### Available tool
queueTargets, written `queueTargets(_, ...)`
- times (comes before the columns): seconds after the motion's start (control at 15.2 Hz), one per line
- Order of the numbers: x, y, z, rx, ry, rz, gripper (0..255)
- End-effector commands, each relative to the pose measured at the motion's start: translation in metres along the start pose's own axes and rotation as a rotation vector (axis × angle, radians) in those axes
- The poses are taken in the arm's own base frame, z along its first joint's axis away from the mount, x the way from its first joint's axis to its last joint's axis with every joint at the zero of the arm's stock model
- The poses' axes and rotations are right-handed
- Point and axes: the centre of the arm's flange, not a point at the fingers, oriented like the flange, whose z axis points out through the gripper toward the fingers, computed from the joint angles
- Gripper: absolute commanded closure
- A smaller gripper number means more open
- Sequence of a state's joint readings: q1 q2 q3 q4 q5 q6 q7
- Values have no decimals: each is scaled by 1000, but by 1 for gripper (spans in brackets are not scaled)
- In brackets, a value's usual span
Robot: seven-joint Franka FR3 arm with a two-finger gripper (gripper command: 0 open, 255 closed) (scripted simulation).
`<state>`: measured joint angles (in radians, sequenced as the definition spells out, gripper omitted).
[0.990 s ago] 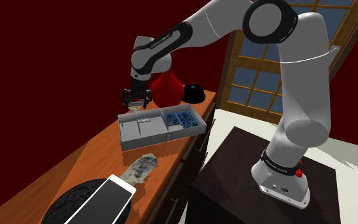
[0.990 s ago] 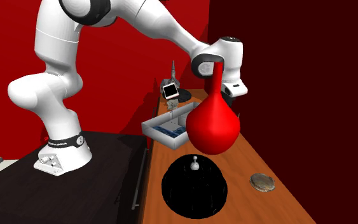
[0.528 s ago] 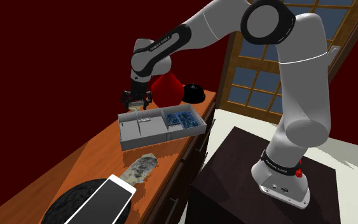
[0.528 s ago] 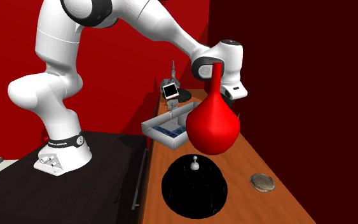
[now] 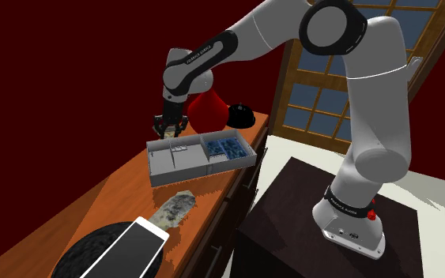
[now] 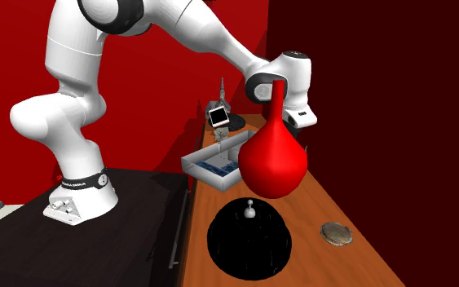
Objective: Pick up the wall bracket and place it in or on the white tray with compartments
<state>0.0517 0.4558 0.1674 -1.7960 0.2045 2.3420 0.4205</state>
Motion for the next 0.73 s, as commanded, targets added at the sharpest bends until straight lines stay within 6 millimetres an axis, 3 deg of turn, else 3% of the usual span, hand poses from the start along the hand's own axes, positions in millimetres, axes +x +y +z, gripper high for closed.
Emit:
queueTargets(0.0, 0, 1, 1, -1, 0, 1, 255)
queueTargets(0.13, 1, 1, 0, -1, 0, 1, 255)
queueTargets(0.66, 0, -9, -41, -1, 0, 1, 255)
